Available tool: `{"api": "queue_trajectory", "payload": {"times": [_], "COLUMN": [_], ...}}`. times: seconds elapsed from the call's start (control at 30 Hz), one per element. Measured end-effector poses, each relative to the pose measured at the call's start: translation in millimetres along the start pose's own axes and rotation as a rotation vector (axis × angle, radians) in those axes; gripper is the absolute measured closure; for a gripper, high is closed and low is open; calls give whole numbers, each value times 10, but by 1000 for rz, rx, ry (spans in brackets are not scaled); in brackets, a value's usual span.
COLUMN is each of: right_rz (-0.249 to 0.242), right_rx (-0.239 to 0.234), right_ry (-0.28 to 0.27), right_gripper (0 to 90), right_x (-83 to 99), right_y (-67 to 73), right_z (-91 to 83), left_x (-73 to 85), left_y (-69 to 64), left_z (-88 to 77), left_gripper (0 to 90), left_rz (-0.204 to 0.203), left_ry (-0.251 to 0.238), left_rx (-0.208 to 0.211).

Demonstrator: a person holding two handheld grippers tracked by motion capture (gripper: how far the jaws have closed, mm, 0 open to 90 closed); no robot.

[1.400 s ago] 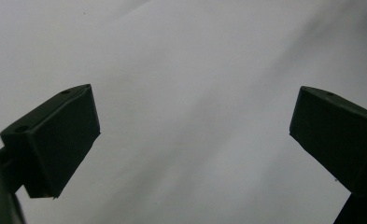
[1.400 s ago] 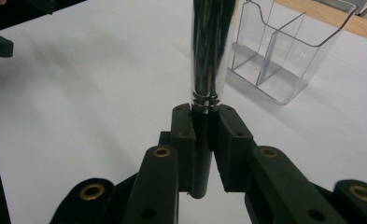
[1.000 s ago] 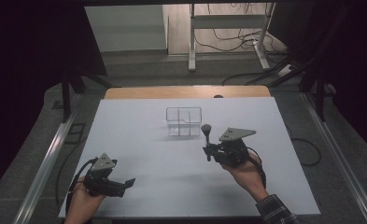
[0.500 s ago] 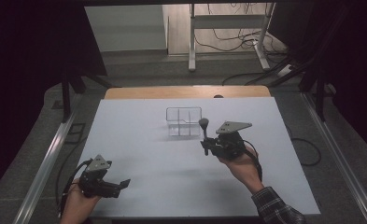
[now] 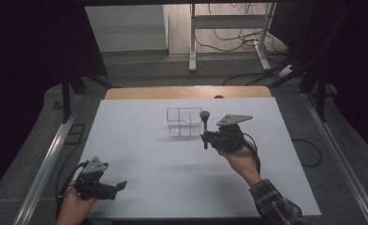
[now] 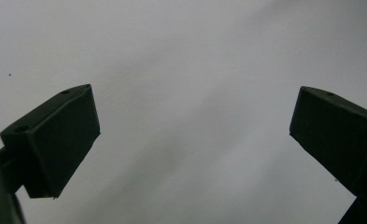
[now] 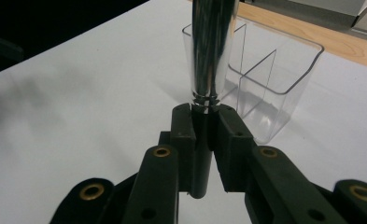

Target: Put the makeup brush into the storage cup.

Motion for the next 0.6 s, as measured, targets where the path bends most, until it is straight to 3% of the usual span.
{"api": "queue_trajectory", "payload": {"times": [0.6], "right_rz": [12], "right_rx": [29], "right_ry": [-16], "right_gripper": [780], "right_x": [-175], "right_y": [-208], "right_z": [99], "left_x": [58], "left_y": [108], "left_z": [-45], "left_gripper": [20], "left_rz": [-17], "left_ry": [-2], "left_rx": [-30]}}
Point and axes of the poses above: each handheld gripper's, and its own axes: z roughly forward along the jaws, x roughly out of its underside, y roughly to its left, the point moved 10 cm from there along z, roughly forward along the jaws, and after that the axes turned 13 degrees about -z, right-handed, at the moved point
